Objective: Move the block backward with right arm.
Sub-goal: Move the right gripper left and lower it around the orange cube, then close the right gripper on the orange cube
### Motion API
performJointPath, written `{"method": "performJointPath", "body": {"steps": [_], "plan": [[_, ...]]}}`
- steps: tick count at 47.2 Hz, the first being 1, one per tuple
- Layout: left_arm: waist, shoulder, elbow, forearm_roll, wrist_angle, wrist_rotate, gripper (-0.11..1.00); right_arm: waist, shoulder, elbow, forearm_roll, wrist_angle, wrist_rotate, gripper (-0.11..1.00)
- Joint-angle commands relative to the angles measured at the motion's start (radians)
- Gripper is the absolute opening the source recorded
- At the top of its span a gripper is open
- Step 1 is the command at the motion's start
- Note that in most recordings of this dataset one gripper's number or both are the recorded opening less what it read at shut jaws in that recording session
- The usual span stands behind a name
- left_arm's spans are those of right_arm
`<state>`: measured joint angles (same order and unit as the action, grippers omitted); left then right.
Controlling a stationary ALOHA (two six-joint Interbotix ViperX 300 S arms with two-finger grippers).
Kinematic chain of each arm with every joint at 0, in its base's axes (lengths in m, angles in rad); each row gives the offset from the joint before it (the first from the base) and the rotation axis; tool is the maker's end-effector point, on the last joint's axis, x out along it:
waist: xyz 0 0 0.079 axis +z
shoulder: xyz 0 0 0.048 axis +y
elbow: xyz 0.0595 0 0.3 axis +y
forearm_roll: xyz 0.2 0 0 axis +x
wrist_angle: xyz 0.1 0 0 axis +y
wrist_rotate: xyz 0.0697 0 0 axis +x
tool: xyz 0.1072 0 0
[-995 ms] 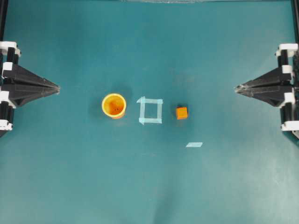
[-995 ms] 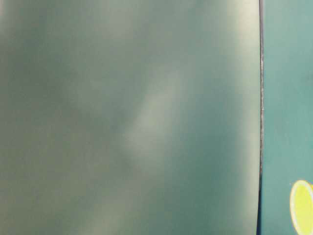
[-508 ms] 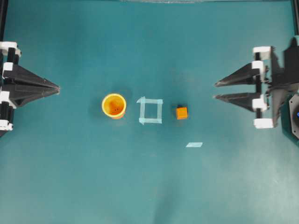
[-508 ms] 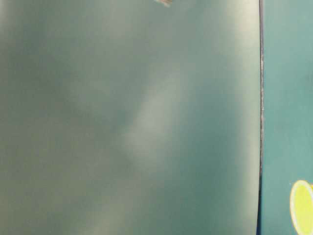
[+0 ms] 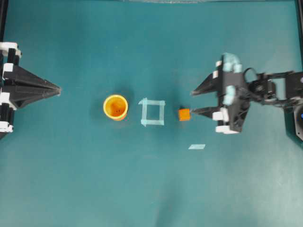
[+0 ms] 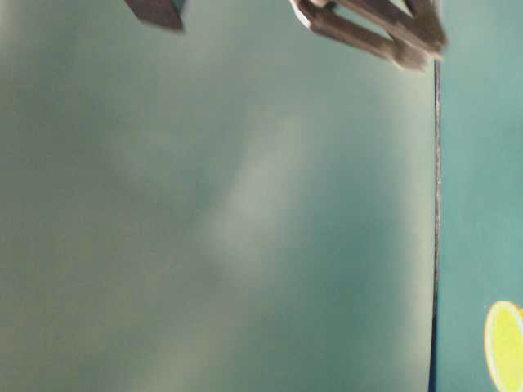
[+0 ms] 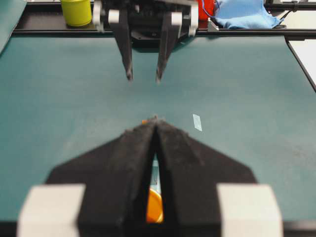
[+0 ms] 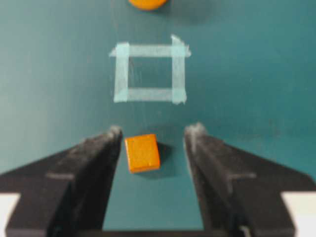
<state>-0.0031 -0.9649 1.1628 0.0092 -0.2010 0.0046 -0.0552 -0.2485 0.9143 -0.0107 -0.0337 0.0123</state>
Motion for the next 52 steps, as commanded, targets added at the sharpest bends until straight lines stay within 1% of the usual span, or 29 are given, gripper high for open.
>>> {"method": "performJointPath", "body": {"steps": [1, 7, 15, 33, 52], "plan": [[0.000, 0.006, -0.029, 0.002, -0.005, 0.002, 0.00, 0.000, 0.051, -0.052, -0.005, 0.011, -0.002, 0.59], [0.000, 0.006, -0.029, 0.003, -0.005, 0.000, 0.00, 0.002, 0.107, -0.071, -0.003, 0.006, -0.002, 0.59], [0.000, 0.006, -0.029, 0.003, -0.005, 0.002, 0.00, 0.003, 0.164, -0.069, -0.003, -0.008, -0.002, 0.60], [0.002, 0.003, -0.031, 0.003, -0.005, 0.003, 0.00, 0.032, 0.241, -0.066, 0.003, -0.063, 0.011, 0.61], [0.000, 0.000, -0.031, 0.002, -0.005, 0.003, 0.00, 0.032, 0.302, -0.072, 0.005, -0.083, 0.014, 0.61]]}}
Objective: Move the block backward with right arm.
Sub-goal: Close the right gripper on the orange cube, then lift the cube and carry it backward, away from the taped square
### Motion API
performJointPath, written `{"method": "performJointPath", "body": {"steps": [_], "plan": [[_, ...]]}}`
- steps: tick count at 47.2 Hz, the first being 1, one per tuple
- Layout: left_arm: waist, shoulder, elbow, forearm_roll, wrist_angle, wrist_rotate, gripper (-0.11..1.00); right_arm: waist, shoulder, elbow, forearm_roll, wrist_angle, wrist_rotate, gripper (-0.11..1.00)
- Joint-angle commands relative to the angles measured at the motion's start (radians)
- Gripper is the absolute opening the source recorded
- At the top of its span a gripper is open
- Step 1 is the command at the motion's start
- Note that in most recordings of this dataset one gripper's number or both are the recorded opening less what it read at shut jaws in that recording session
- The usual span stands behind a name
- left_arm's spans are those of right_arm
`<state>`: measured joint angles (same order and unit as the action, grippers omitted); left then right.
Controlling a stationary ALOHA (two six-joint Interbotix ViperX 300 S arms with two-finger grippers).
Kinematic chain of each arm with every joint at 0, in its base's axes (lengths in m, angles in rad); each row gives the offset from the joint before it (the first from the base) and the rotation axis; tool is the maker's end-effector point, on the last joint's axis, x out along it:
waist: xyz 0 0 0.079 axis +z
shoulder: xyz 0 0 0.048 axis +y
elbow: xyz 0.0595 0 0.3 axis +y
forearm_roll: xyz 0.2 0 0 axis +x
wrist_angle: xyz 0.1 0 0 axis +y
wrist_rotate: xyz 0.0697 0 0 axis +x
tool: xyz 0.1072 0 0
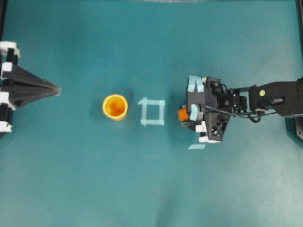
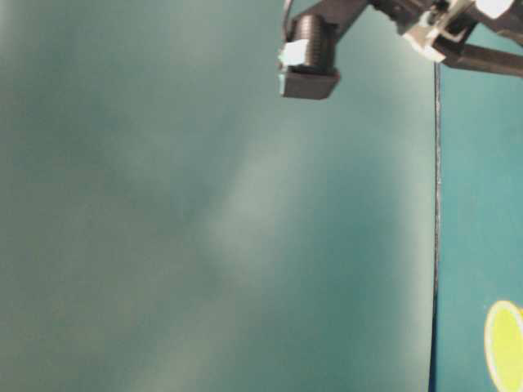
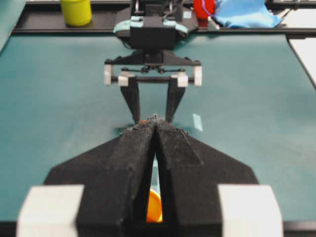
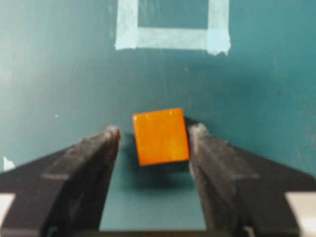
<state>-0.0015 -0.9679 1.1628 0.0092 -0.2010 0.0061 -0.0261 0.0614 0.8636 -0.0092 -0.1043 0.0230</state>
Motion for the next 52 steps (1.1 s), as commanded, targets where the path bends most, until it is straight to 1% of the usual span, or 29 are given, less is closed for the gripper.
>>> {"method": "performJointPath", "body": {"steps": [1, 7, 13, 21, 23, 29, 40, 47, 52], "plan": [[0.000, 0.003, -0.031, 0.002, -0.005, 0.002, 0.00, 0.002, -0.009, -0.021, 0.003, -0.014, 0.002, 0.61], [-0.002, 0.003, -0.031, 0.003, -0.005, 0.002, 0.00, -0.003, -0.009, -0.021, 0.003, -0.014, 0.003, 0.60], [-0.002, 0.003, -0.031, 0.003, -0.003, 0.002, 0.00, -0.003, -0.009, -0.023, 0.002, -0.008, 0.003, 0.56], [0.000, 0.003, -0.031, 0.002, -0.005, 0.002, 0.00, -0.003, -0.026, -0.037, 0.002, 0.015, 0.006, 0.43], [-0.002, 0.003, -0.031, 0.002, -0.005, 0.002, 0.00, -0.005, -0.035, -0.043, 0.003, 0.029, 0.011, 0.41], [-0.002, 0.003, -0.031, 0.003, -0.005, 0.002, 0.00, -0.005, -0.075, -0.075, 0.002, 0.101, 0.023, 0.41], [-0.002, 0.002, -0.032, 0.002, 0.002, 0.002, 0.00, -0.006, -0.164, -0.133, 0.003, 0.250, 0.023, 0.41], [-0.002, 0.002, -0.037, 0.003, 0.012, 0.002, 0.00, -0.008, -0.210, -0.160, 0.003, 0.313, 0.023, 0.41], [-0.002, 0.002, -0.037, 0.003, 0.020, 0.002, 0.00, -0.015, -0.233, -0.172, 0.000, 0.336, 0.023, 0.41]]}}
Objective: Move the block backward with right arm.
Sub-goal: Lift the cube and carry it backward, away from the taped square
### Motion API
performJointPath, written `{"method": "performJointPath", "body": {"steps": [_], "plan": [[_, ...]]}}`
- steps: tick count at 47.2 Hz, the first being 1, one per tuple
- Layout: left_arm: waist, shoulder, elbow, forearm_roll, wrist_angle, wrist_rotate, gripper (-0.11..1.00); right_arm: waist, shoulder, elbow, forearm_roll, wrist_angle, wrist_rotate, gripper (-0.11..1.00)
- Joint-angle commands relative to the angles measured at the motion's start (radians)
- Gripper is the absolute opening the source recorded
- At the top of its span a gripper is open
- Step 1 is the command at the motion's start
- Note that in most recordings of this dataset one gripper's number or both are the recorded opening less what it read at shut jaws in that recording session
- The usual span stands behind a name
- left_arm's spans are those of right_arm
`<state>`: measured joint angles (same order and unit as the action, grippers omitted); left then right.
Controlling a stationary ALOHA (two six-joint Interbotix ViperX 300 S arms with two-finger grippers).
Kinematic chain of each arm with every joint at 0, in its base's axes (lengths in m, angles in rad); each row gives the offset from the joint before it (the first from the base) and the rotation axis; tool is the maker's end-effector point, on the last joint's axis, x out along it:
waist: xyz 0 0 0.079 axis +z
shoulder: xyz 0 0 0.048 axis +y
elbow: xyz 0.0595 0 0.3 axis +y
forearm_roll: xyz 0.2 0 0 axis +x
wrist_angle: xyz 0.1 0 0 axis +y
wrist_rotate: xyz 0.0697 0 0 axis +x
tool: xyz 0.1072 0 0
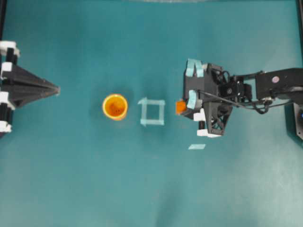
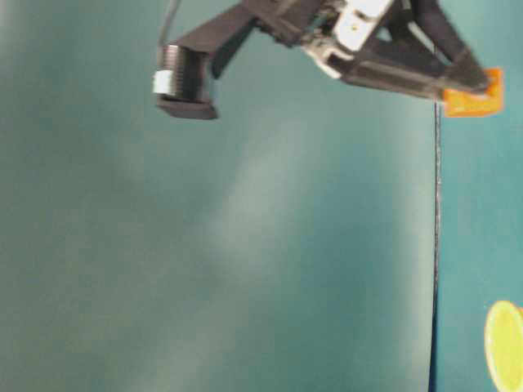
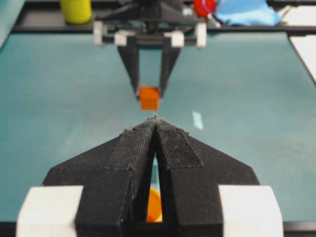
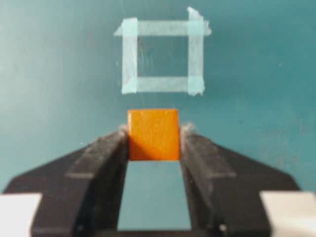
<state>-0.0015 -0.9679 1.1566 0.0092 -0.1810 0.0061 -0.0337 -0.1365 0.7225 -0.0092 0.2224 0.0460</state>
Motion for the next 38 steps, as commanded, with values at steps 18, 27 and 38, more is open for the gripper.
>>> {"method": "performJointPath", "body": {"steps": [18, 27, 38], "plan": [[-0.002, 0.002, -0.035, 0.002, 0.000, 0.002, 0.00, -0.132, -0.061, -0.069, -0.002, 0.037, -0.003, 0.41], [-0.002, 0.002, -0.037, 0.002, 0.000, 0.002, 0.00, -0.209, -0.061, -0.089, -0.002, 0.075, -0.006, 0.41], [-0.002, 0.002, -0.040, 0.003, 0.000, 0.002, 0.00, -0.282, -0.061, -0.109, -0.003, 0.095, -0.008, 0.41]]}}
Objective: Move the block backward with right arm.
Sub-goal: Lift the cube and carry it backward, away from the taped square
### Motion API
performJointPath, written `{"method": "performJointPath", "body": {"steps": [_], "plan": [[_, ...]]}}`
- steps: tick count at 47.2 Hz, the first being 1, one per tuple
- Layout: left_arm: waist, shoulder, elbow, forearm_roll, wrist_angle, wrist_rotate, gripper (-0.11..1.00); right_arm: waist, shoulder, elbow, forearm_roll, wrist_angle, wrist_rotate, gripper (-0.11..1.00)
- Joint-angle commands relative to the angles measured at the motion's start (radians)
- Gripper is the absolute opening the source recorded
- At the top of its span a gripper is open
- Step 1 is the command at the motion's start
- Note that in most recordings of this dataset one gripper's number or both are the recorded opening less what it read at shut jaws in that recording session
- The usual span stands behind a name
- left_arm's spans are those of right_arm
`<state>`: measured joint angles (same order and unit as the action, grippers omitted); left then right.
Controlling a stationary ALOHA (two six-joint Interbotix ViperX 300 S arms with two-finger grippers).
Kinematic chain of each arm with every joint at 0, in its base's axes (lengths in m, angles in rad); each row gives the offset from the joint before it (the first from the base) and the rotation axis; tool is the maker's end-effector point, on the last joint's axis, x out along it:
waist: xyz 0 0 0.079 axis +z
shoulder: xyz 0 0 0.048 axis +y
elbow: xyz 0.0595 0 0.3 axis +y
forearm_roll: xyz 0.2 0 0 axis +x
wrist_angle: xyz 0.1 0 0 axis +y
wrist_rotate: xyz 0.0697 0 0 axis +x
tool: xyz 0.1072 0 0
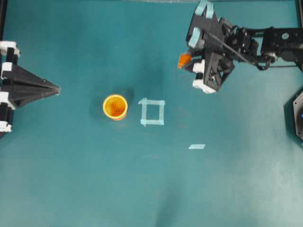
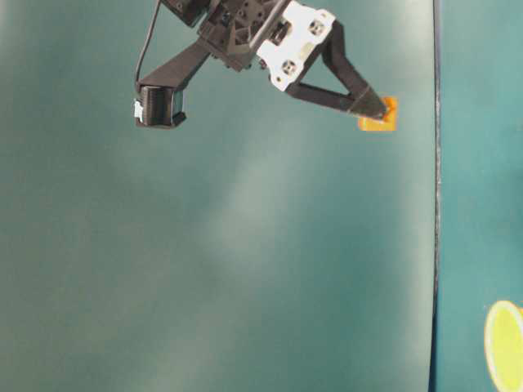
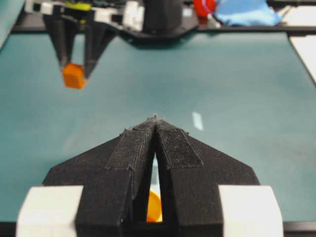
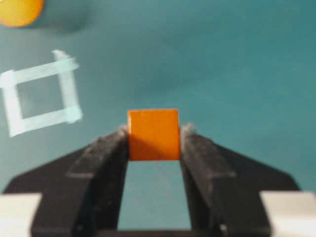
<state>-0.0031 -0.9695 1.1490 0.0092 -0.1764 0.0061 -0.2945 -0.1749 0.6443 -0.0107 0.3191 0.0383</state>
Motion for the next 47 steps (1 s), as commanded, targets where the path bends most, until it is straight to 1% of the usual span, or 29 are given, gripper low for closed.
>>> {"method": "performJointPath", "body": {"steps": [1, 6, 22, 36, 47], "plan": [[0.000, 0.003, -0.032, 0.003, -0.005, 0.000, 0.00, -0.029, -0.023, -0.032, -0.003, -0.002, -0.002, 0.41], [0.000, 0.000, -0.034, 0.002, -0.005, 0.000, 0.00, -0.057, -0.023, -0.035, -0.003, -0.002, -0.005, 0.41], [0.000, -0.011, -0.035, 0.003, -0.005, 0.000, 0.00, -0.167, -0.009, -0.061, -0.031, 0.000, -0.006, 0.41], [0.000, -0.014, -0.037, 0.003, -0.005, 0.002, 0.00, -0.275, 0.058, -0.155, -0.029, 0.000, -0.008, 0.41], [0.000, -0.015, -0.037, 0.003, -0.003, 0.002, 0.00, -0.331, 0.112, -0.235, -0.031, 0.025, -0.006, 0.41]]}}
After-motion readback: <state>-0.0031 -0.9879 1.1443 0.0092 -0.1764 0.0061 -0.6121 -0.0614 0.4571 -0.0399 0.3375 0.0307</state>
